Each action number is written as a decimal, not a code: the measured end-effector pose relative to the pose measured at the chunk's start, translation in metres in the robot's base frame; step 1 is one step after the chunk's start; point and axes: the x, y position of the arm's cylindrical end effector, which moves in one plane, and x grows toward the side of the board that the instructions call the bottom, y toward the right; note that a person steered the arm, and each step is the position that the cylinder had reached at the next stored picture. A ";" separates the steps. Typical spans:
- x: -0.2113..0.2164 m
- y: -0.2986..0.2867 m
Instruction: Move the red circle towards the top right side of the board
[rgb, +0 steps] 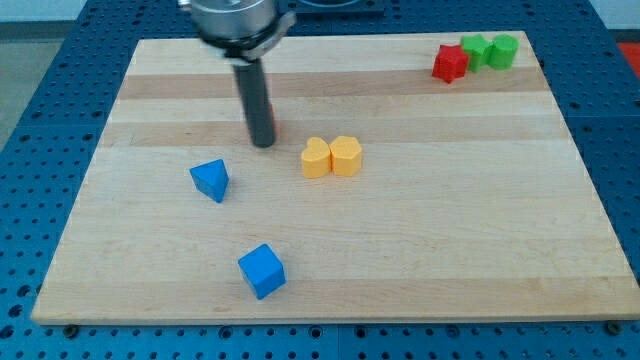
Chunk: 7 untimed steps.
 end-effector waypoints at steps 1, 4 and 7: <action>-0.025 0.036; 0.028 -0.032; -0.017 -0.040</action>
